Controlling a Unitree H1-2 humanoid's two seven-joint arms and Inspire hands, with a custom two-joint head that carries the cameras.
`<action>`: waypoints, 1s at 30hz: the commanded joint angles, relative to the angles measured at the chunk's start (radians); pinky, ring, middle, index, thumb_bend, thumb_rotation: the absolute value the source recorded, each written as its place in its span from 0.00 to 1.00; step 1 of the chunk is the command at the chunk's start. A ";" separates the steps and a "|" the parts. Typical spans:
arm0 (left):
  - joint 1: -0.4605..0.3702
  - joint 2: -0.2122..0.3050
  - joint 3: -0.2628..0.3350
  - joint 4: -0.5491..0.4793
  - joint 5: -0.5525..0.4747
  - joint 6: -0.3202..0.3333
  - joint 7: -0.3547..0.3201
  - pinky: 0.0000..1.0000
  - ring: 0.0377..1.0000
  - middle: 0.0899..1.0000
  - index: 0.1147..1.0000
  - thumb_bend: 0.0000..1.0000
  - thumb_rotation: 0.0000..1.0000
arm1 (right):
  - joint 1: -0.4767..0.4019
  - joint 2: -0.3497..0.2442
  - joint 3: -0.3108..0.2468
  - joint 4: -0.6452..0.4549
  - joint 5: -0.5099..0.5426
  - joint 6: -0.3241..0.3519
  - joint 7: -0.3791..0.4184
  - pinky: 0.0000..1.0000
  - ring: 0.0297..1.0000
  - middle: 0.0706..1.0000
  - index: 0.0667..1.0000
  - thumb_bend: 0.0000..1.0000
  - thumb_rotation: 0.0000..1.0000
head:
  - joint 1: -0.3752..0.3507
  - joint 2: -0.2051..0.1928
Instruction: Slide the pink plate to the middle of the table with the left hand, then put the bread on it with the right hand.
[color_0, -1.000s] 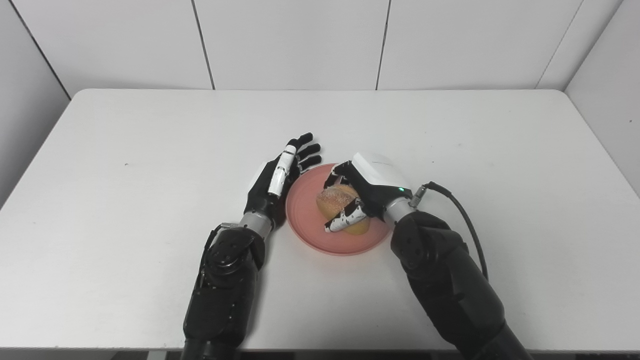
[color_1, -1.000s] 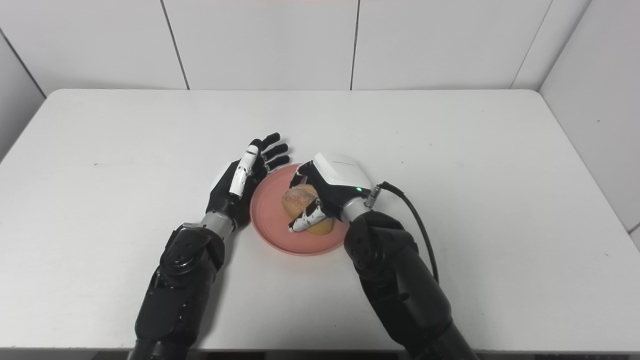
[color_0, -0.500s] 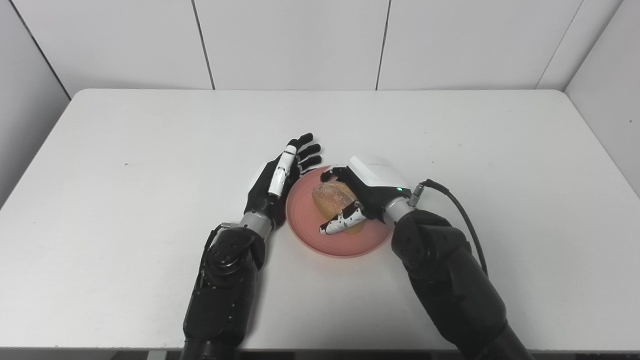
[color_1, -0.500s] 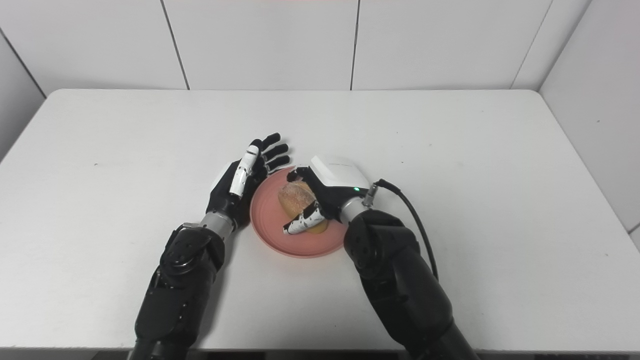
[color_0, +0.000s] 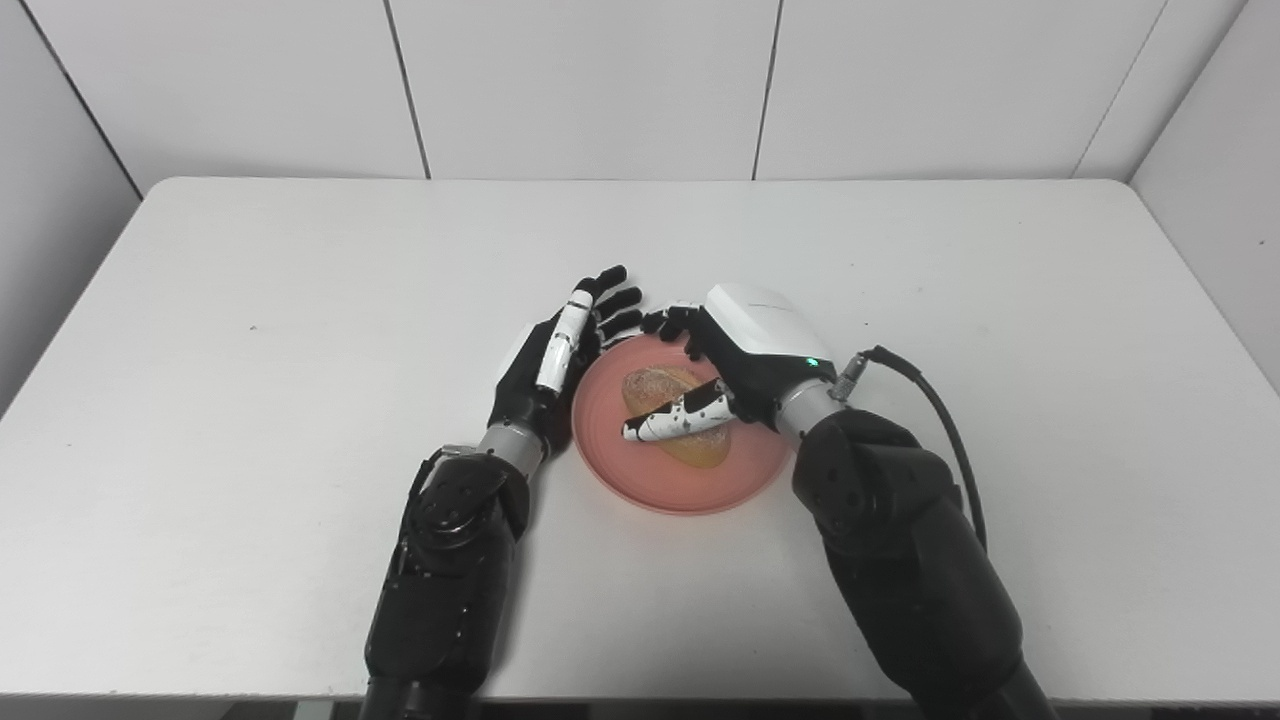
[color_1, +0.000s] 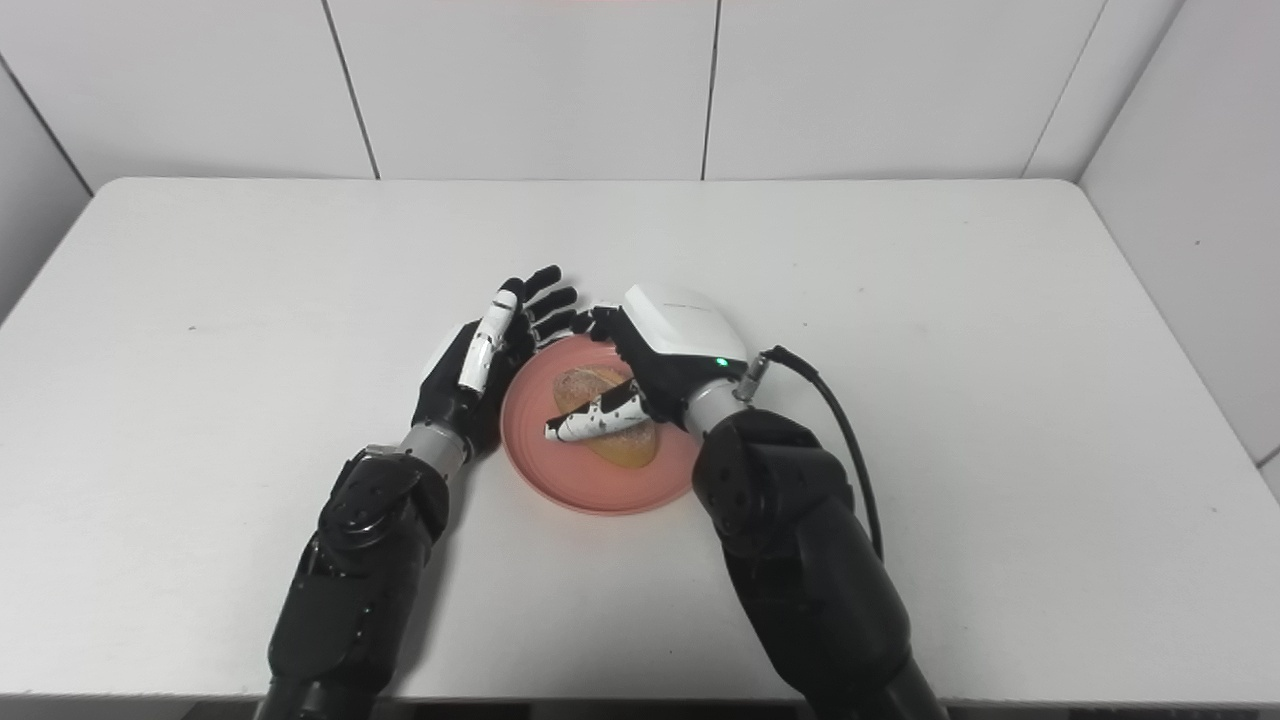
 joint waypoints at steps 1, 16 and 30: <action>-0.005 -0.010 0.007 0.004 -0.010 0.028 0.001 0.87 0.88 0.87 0.85 0.34 1.00 | -0.047 0.006 -0.024 -0.063 -0.018 -0.007 0.014 0.55 0.68 0.72 0.74 0.76 0.49 | 0.000 0.000; -0.011 0.002 -0.005 0.029 0.025 0.000 0.005 0.86 0.86 0.87 0.86 0.37 1.00 | 0.001 -0.040 -0.174 -0.216 0.009 -0.031 -0.080 0.57 0.67 0.72 0.72 0.71 0.90 | -0.022 -0.006; 0.006 -0.001 0.016 -0.001 0.018 -0.018 0.028 0.88 0.88 0.89 0.89 0.35 1.00 | 0.238 0.058 -0.370 -0.121 0.455 -0.176 -0.505 0.81 0.87 0.90 0.92 0.57 1.00 | -0.030 -0.013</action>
